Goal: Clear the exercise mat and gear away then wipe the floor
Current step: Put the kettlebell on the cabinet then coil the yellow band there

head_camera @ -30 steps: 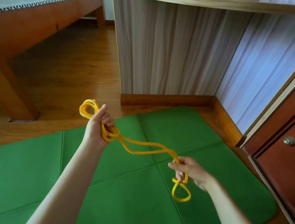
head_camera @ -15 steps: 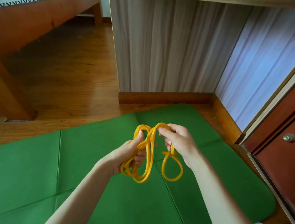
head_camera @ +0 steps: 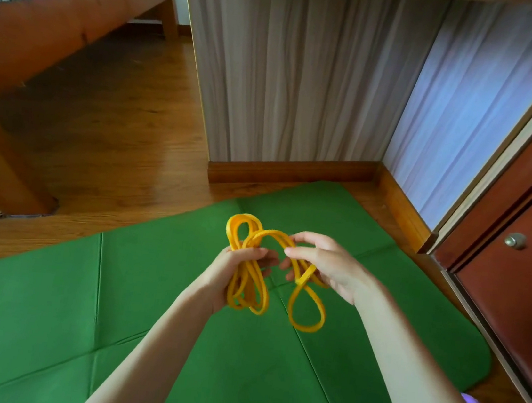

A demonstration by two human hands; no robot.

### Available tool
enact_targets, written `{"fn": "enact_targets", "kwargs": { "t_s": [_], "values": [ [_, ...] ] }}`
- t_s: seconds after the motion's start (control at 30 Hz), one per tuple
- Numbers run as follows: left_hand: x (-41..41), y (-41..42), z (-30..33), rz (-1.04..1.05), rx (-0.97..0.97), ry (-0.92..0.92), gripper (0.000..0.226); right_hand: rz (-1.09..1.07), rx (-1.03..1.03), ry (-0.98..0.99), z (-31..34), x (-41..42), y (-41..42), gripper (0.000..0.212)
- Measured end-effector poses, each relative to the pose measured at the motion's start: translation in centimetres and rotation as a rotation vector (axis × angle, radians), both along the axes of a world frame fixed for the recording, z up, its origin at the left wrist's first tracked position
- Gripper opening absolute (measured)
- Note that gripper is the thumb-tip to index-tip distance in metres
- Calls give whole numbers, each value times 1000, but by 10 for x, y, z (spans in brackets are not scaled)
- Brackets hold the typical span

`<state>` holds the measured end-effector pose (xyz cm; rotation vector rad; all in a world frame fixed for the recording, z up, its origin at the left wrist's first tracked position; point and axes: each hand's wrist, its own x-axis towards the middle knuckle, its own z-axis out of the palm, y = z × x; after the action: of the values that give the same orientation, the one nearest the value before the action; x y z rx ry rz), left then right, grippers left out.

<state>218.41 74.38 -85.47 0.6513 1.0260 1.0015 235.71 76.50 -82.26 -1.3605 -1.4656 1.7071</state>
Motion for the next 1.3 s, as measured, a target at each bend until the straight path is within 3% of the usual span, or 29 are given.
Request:
{"fn": "enact_targets", "kwargs": {
  "t_s": [0.13,0.23,0.43,0.57,0.67,0.73,0.83,0.93,1.03,1.13,1.23,1.3],
  "values": [
    [-2,0,1,90,-37,-205,15,151,-12,-63,-11,4,-4,12],
    [0,-4,-2,36,-15,-177,12,132,120,-170,-19,2,-2,6],
    [0,-5,-7,-134,92,9,6,-7,62,132,-17,-5,-2,11],
    [8,-6,-8,-172,137,7,28,-96,115,104,-12,-16,-6,11],
    [9,-7,-10,-225,154,-44,54,-38,274,-190,-6,-18,-5,14],
    [6,-8,-12,-248,143,-7,45,14,412,-363,-5,-18,-4,19],
    [6,-6,-9,-153,75,3,14,0,346,-204,-5,-18,-3,34],
    [6,-2,-3,-24,31,-154,15,-55,193,-30,-11,-19,-1,41],
    [6,-2,2,81,47,-335,24,128,138,17,-25,-17,-5,49],
    [2,3,2,187,77,-546,23,325,61,71,-31,-16,-12,22],
    [-11,10,-5,271,92,-628,48,400,106,-47,-40,-18,-13,25],
    [-17,10,-7,309,77,-654,43,415,213,-227,-46,-21,-13,21]
  ]
}}
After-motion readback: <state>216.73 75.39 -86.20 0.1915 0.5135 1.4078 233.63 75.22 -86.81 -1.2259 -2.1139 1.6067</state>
